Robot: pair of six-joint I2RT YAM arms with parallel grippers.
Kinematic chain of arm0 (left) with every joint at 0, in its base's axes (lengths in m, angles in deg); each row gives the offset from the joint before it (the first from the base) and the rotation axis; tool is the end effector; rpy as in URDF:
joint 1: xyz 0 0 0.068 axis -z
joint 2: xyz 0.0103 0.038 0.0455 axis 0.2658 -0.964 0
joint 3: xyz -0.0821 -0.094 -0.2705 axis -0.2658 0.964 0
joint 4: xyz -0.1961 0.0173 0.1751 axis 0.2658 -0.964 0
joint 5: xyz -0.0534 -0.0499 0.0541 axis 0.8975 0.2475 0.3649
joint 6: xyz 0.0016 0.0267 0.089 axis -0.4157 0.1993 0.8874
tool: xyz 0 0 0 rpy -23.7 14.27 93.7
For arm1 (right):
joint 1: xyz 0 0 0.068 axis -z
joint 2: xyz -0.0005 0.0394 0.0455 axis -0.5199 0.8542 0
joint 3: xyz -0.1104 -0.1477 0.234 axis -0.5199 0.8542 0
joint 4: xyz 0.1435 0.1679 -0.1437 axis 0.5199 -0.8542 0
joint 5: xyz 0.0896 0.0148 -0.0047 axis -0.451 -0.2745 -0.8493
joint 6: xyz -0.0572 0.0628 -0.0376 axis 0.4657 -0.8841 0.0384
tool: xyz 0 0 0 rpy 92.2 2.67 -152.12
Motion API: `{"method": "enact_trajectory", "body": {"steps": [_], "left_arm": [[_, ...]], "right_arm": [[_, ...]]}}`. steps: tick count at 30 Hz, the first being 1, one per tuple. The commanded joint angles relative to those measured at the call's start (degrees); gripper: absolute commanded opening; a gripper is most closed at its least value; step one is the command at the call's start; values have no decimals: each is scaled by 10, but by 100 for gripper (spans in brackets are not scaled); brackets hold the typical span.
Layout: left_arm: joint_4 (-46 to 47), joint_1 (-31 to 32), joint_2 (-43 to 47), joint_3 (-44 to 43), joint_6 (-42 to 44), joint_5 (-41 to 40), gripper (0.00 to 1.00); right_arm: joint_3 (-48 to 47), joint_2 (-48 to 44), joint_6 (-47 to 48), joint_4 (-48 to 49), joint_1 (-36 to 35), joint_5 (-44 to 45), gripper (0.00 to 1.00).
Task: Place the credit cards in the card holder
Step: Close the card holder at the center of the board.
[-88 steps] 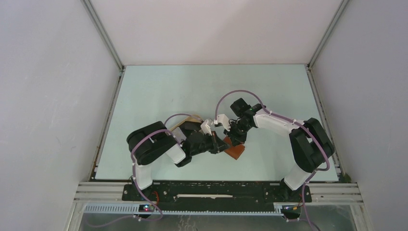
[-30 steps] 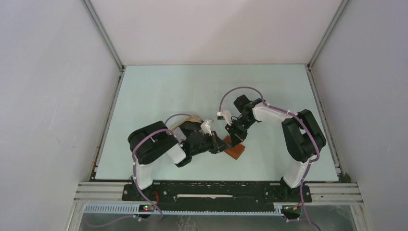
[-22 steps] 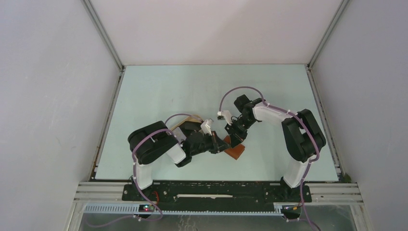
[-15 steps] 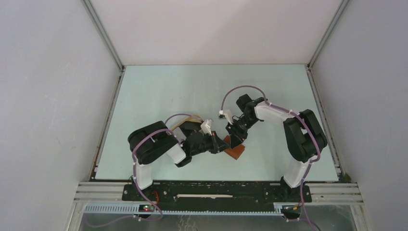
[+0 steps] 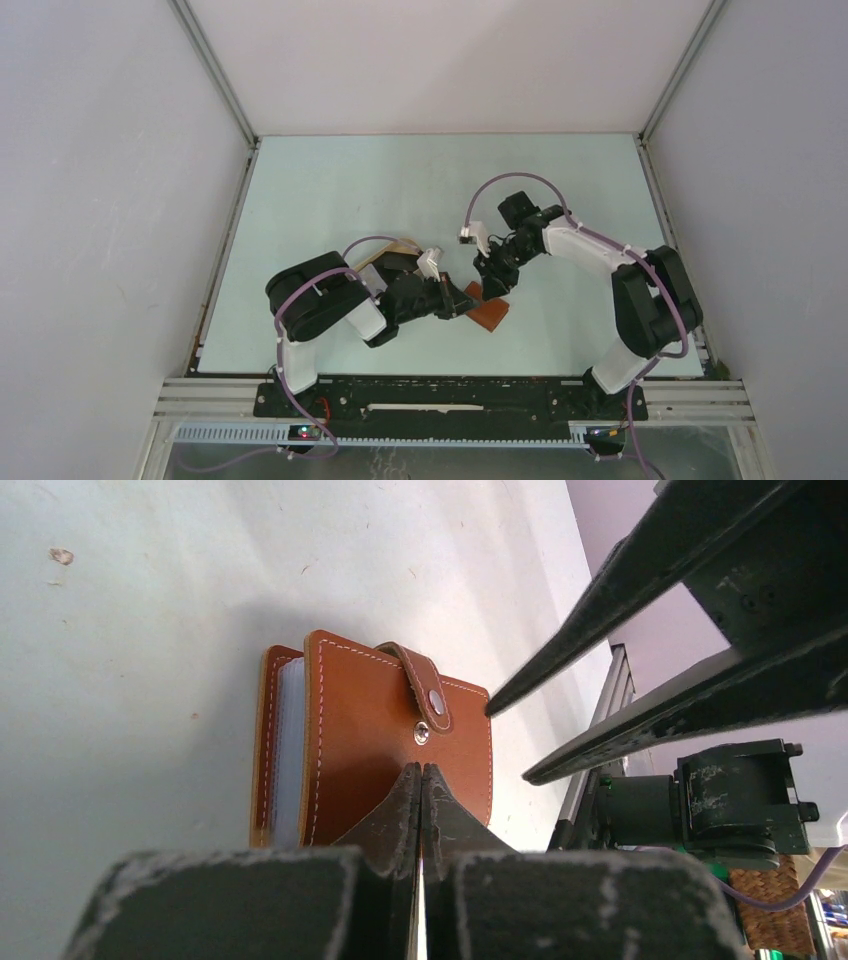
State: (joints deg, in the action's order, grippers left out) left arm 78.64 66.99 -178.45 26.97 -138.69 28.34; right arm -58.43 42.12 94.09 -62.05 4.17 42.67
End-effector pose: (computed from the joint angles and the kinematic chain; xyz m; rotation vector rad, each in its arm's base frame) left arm 0.2108 -0.2908 0.1080 0.1048 2.0989 -1.3915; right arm 0.2594 0.1973 0.1910 -1.5488 2.1861 1.0245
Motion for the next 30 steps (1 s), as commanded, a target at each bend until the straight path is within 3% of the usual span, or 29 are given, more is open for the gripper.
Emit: {"method": "enact_trajectory", "body": {"steps": [1, 6, 27, 30], "left_arm": [[-27, -5, -15, 7, 4, -17, 0], [-31, -5, -15, 5, 3, -17, 0], [-17, -6, -20, 9, 1, -12, 0], [-16, -7, -22, 9, 1, -12, 0]], "right_arm": [[44, -61, 3, 87, -32, 118, 39], [85, -94, 10, 141, -69, 197, 49], [90, -54, 26, 132, -104, 249, 49], [90, -54, 28, 130, -104, 254, 45]]}}
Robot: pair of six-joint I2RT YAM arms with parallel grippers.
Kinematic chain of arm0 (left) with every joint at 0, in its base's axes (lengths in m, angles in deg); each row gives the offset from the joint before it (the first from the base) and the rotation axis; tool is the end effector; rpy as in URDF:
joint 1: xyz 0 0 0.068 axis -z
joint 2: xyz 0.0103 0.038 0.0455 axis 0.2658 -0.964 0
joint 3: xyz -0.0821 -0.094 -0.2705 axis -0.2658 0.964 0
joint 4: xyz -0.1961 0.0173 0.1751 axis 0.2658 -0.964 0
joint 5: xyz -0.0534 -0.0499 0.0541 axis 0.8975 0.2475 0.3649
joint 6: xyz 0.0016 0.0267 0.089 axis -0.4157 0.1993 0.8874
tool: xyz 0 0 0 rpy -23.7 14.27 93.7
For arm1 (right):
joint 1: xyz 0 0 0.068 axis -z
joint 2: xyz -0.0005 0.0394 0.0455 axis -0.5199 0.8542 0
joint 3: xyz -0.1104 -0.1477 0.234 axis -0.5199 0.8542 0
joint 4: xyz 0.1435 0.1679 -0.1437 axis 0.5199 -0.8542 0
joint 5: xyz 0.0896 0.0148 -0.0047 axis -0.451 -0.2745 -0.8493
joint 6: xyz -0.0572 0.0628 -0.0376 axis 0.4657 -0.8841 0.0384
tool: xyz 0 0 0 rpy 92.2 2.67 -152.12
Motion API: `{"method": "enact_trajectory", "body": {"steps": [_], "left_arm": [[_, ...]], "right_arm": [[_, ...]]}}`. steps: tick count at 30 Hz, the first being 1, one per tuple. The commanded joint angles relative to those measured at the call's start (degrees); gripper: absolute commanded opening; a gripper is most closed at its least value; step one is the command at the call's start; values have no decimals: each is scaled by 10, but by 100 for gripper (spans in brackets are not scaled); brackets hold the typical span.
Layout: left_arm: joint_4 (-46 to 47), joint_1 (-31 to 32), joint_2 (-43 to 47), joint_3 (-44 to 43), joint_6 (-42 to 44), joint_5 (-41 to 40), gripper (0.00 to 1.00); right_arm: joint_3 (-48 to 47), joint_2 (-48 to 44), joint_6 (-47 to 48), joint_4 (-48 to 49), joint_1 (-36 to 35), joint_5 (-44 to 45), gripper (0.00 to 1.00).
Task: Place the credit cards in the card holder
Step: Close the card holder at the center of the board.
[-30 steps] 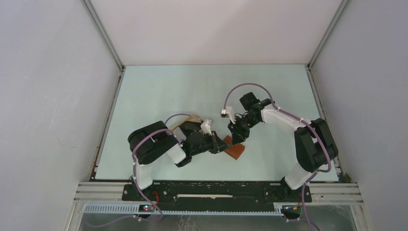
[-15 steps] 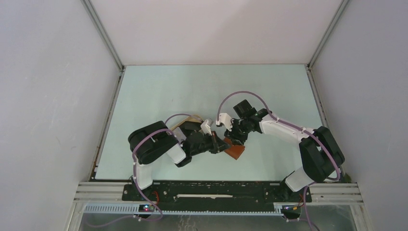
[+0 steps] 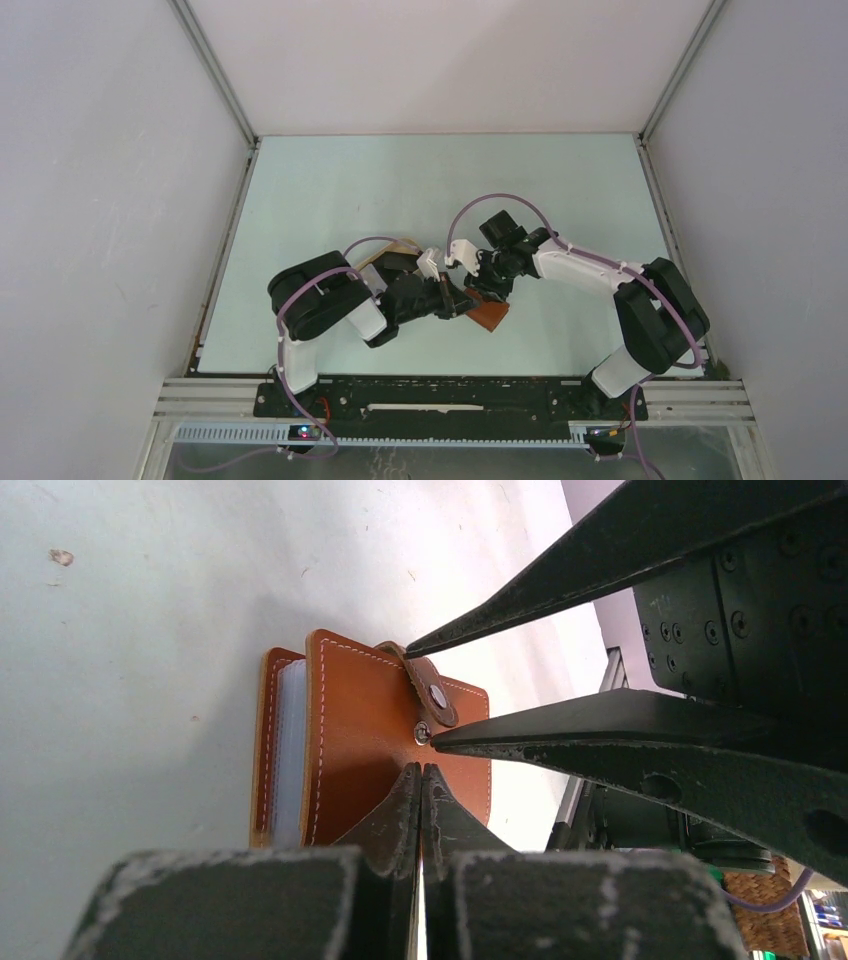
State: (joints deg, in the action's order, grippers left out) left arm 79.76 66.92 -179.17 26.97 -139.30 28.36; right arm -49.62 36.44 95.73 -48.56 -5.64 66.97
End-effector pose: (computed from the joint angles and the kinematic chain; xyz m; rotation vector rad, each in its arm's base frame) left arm 0.2116 -0.2911 0.1067 0.0935 2.0947 -1.4016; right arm 0.2376 0.2127 0.1701 -1.7575 2.0580 0.4336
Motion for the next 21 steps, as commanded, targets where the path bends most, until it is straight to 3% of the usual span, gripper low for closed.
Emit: {"method": "enact_trajectory", "body": {"steps": [1, 13, 16, 21], "left_arm": [[-27, -6, -14, 10, 7, -13, 0], [-26, -6, -15, 10, 6, -13, 0], [-26, -7, -16, 10, 6, -12, 0], [-26, -7, -16, 10, 6, -12, 0]], "right_arm": [[1, 1, 12, -6, -6, 12, 42], [-8, -10, 12, -31, 3, -6, 13], [-14, -9, 10, -42, 16, -21, 1], [-27, 4, 0, -62, 38, -60, 0]]}}
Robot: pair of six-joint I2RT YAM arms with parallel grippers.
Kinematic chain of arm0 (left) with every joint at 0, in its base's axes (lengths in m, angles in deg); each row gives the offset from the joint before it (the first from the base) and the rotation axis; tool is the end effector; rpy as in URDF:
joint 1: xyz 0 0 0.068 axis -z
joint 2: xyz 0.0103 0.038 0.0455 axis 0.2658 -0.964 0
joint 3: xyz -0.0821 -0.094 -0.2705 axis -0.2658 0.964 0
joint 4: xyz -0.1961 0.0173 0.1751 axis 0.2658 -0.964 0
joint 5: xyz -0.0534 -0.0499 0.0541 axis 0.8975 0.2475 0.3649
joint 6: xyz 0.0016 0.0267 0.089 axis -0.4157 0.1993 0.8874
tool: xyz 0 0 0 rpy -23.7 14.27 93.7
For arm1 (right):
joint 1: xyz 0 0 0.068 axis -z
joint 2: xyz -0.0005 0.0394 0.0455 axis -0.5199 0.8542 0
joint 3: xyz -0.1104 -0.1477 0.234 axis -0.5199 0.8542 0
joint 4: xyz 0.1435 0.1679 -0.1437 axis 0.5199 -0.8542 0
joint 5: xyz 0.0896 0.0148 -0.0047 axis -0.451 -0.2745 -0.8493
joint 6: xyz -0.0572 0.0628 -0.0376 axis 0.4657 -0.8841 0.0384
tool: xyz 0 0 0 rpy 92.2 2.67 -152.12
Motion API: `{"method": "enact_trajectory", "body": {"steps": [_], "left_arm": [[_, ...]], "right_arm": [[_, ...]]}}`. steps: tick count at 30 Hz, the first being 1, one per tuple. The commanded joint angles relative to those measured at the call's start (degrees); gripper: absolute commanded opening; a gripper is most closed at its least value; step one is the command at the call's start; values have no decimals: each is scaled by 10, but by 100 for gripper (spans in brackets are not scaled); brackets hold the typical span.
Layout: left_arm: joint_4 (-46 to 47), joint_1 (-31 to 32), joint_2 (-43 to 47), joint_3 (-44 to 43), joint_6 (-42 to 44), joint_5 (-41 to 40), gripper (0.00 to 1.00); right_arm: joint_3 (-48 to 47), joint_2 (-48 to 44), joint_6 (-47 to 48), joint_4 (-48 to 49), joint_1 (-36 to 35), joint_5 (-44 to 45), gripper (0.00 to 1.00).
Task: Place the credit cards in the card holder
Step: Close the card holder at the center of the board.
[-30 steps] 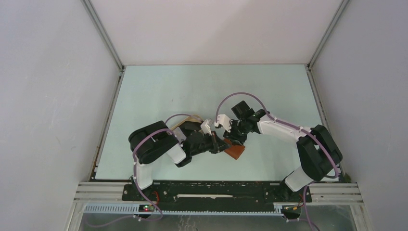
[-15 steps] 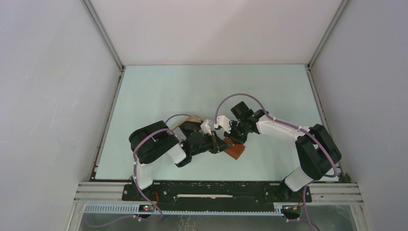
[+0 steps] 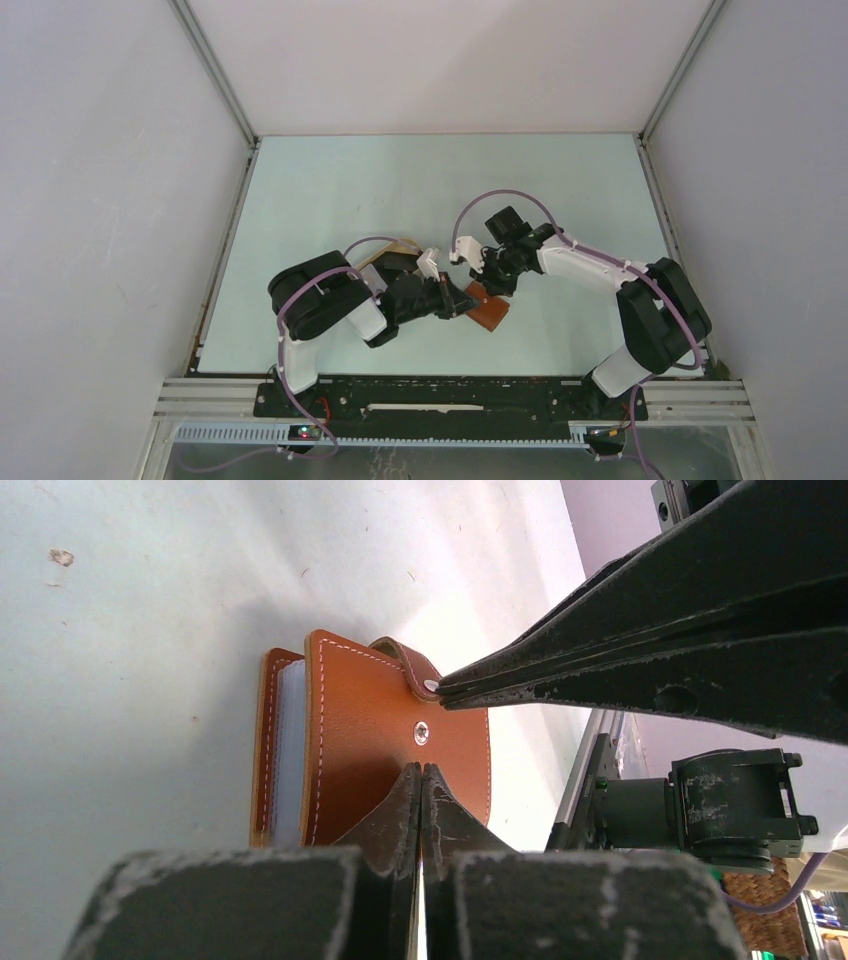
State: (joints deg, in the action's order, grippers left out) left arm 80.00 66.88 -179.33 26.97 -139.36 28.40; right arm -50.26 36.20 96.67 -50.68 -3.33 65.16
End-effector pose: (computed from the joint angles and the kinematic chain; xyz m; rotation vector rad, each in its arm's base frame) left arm 0.2118 -0.2911 0.1064 0.0924 2.0936 -1.4032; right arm 0.2419 0.2031 0.1733 -1.7397 2.0819 0.4645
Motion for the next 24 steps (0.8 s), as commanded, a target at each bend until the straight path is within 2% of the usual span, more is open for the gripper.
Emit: {"method": "enact_trajectory", "body": {"steps": [1, 11, 18, 24], "left_arm": [[-28, -7, -15, 9, 7, -12, 0], [-32, -6, -17, 7, 5, -16, 0], [-38, -7, -15, 6, 4, -18, 0], [-37, -6, -14, 7, 5, -18, 0]], "right_arm": [[-26, 12, -13, -49, 20, -55, 0], [-67, 48, -53, -87, 55, -151, 0], [-68, 60, -58, -89, 34, -145, 0], [-67, 65, -71, -73, 16, -101, 0]]}}
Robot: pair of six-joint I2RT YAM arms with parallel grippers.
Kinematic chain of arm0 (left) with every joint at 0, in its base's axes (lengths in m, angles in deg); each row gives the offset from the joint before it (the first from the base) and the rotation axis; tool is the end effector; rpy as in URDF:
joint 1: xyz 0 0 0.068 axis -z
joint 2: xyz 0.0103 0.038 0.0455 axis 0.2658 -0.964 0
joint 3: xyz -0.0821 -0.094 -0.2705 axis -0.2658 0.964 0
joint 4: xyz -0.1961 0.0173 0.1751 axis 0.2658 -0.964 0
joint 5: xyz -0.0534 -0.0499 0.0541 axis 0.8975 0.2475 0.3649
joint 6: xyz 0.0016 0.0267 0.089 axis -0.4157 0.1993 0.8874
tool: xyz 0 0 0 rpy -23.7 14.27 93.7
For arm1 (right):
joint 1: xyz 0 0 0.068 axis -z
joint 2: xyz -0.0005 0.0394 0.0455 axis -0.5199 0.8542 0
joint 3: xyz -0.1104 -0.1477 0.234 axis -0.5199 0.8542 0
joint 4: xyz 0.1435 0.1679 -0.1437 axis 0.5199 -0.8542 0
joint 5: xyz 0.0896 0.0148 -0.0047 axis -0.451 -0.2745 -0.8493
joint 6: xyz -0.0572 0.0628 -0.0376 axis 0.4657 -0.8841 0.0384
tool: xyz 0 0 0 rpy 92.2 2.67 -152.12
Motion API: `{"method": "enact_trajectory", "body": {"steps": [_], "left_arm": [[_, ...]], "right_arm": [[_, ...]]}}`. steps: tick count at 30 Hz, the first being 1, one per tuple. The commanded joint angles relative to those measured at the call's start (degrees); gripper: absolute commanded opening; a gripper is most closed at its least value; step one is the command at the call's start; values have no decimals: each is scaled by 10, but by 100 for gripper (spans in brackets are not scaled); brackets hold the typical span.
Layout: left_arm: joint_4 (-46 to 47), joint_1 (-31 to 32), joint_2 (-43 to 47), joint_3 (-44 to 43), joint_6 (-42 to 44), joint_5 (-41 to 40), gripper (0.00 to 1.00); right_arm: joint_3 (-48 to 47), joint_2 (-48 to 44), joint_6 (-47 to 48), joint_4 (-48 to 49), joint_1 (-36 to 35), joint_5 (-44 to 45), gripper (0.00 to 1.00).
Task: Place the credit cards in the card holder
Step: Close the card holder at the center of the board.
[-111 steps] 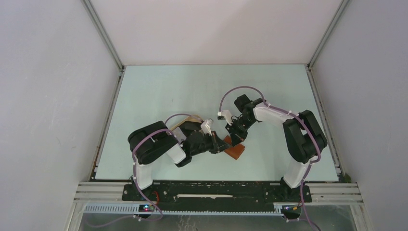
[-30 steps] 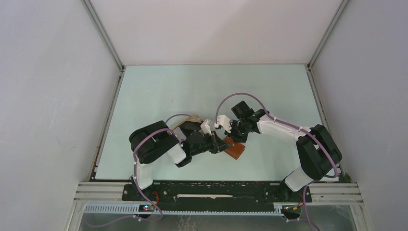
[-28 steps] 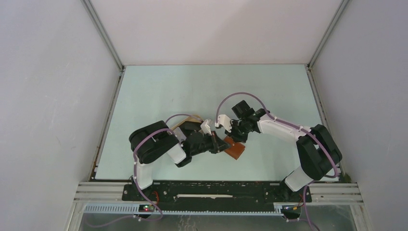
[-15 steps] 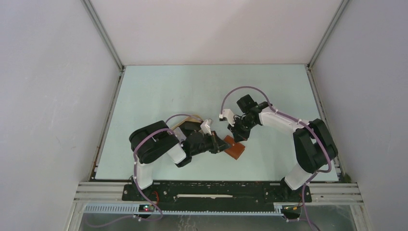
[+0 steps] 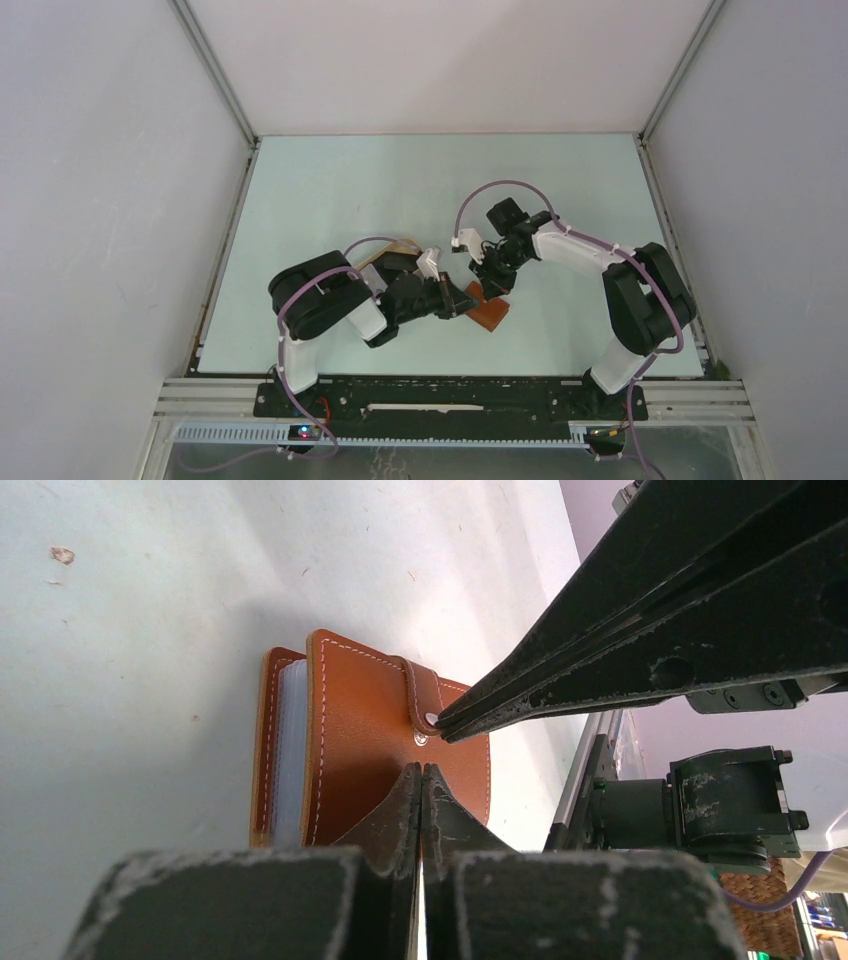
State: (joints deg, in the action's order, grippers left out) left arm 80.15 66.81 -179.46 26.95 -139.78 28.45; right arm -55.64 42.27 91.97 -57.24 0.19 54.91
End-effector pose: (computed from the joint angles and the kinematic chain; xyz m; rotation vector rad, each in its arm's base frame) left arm 0.2122 -0.2910 0.1061 0.0843 2.0952 -1.4079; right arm 0.2552 0.2044 0.1692 -1.6236 2.2536 0.7508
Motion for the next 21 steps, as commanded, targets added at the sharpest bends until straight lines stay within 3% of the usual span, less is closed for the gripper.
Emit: {"method": "enact_trajectory", "body": {"steps": [1, 10, 21], "left_arm": [[-39, -6, -12, 8, 9, -18, 0], [-37, -6, -12, 9, 9, -19, 0], [-33, -9, -12, 13, 9, -18, 0]], "right_arm": [[-11, 3, -27, -4, -21, 6, 0], [0, -4, -31, 20, -37, 42, 0], [2, -4, -7, -12, -45, 11, 0]]}}
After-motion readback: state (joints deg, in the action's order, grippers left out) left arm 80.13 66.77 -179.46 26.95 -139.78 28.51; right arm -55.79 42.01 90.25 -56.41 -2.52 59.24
